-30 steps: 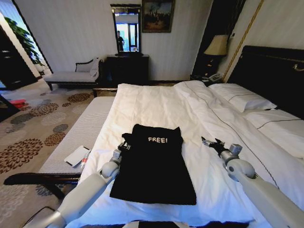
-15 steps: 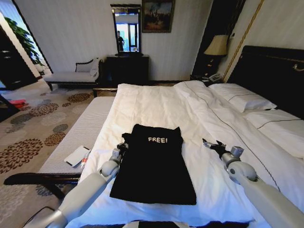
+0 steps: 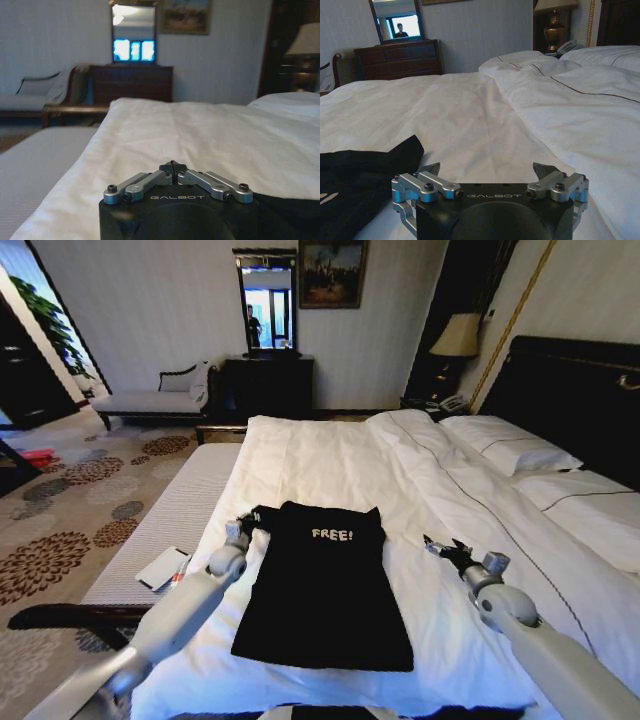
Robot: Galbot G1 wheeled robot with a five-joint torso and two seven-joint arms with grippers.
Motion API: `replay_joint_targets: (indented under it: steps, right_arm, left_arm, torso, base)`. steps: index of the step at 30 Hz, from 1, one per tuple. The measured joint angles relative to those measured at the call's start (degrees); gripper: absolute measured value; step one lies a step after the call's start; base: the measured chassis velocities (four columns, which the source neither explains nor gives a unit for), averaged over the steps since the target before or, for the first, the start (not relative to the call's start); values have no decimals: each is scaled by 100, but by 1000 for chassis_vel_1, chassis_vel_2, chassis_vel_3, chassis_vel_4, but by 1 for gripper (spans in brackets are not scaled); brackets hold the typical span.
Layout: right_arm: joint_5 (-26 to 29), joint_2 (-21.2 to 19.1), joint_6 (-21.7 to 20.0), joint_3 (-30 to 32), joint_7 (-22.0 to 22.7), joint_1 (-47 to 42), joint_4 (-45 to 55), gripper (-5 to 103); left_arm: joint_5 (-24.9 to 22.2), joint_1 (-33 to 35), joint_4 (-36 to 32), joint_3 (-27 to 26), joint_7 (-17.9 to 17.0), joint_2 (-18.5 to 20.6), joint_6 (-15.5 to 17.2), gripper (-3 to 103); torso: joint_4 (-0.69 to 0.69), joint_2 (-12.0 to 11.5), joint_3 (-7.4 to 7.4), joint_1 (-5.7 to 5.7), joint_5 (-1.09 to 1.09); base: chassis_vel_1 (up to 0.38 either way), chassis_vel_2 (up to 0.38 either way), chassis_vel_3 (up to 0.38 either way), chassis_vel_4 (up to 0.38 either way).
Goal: Fold the clothes on the bed.
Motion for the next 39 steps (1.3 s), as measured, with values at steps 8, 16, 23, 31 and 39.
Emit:
replay_joint_targets:
  steps: [8,16,23,31,39]
  right_arm:
    - [-35,9,40,126,-101,-147,-9,100]
    - [-73,62,54,93,-135,-152,-34,100]
    - [-84,81,74,103,-180,-190,-36,100]
    - [-109,67,140,218,-304,-311,-67,100]
    - [-106,45,159,152,-320,-183,-117,100]
  left_arm:
    - [-310,-208,719,-196,-17,-131,100,0]
    - [-665,-162,3,-80,-351,-155,298,0]
    - [-1224,-340,-840,603,-1001,-166,522,0]
    - [-1467,-665,-900,1075,-1585,-374,595,0]
    - [-1498,-899,-888,1652,-2047,-663,646,0]
  torso:
    - [3,0,0,0,-1]
    - [2,0,0,0,1]
    - [1,0,-1,0,1]
    - [1,0,-1,0,1]
    - [3,0,0,0,1]
  base:
    - [0,0,0,0]
    - [0,0,0,0]
    - [0,0,0,0]
    - [0,0,0,0]
    - [0,0,0,0]
